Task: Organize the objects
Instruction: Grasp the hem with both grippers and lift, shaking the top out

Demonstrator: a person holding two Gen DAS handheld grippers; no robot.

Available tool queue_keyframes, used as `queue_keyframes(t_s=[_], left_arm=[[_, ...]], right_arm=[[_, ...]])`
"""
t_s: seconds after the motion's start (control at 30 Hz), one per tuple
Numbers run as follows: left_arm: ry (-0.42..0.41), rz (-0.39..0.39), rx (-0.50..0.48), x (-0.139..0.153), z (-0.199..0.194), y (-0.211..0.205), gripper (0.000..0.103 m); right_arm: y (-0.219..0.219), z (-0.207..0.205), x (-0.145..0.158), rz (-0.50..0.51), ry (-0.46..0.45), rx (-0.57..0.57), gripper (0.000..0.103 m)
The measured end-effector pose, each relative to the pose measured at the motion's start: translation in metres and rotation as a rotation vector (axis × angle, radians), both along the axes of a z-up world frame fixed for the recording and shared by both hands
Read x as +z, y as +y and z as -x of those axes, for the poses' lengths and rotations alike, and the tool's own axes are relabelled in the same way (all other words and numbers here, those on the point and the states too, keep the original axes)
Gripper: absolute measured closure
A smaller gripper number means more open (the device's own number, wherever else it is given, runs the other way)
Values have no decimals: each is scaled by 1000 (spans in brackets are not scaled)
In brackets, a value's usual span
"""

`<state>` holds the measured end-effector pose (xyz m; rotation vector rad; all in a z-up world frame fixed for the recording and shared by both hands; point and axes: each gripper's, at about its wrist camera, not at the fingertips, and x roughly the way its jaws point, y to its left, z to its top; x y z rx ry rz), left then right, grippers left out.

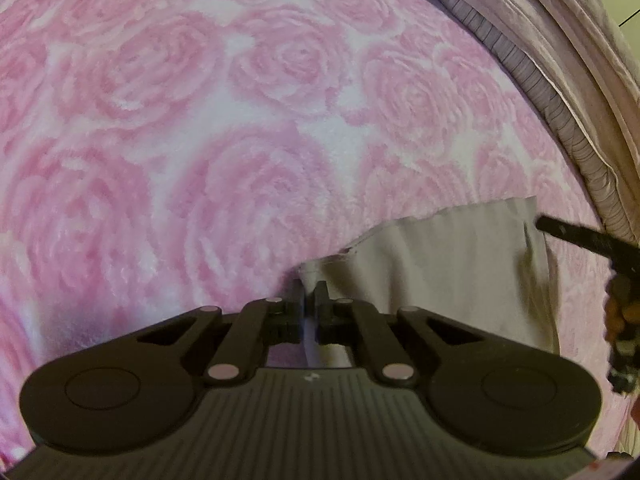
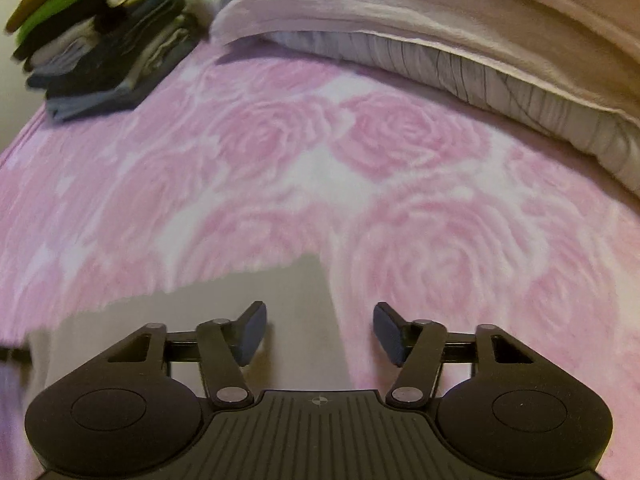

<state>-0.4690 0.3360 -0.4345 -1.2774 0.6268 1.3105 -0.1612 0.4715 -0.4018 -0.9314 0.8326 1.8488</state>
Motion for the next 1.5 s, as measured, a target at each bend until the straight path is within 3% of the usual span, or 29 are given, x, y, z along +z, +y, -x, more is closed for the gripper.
queue_keyframes(t_s=[0.03,0.07,0.1,0.2,0.33,0.47,0.6,0.7,0.77,0.9,1.0,1.07,1.13,1.33,1.4,1.5], left_arm=[[2,3,-3,0,0,1,102],[6,7,-8,2,0,3,102],[11,4,-14,4,-1,4,102],[27,-63,-42,25,-3,13,102],[9,-214,-101,73,-8,38,102],[2,-438,-193,150,-30,77,102],[-49,-679,-244,244,-54,105,102],[-71,-846,-282,313,-69,100,102],[-76,-922,-298,344,-73,85,102],[-102,-1009,-338,372,-67,43,102],[-105,-959,-364,358,-56,7,102],[-89,-893,-386,333,-49,-16,102],[-71,-793,-412,299,-41,-36,102],[40,-416,-473,173,-13,-94,102],[79,-268,-488,126,2,-114,101],[159,-117,-514,74,25,-138,100]], right_arm=[[7,1,-6,19,22,-11,81],[12,3,-12,58,44,-7,99],[14,4,-15,82,56,2,103],[7,-3,4,28,72,5,103],[-3,-41,68,-107,128,-73,103],[-5,-89,156,-302,152,-187,103],[-18,-127,251,-515,241,-289,103],[-46,-139,314,-671,281,-329,103],[-67,-144,346,-755,292,-343,103],[-119,-151,382,-854,317,-355,103],[-162,-155,377,-835,343,-344,103],[-194,-154,355,-773,336,-329,103],[-223,-144,325,-690,270,-311,103],[-306,-102,194,-256,135,-264,103],[-338,-88,145,-89,51,-251,103],[-368,-78,87,182,-37,-249,100]])
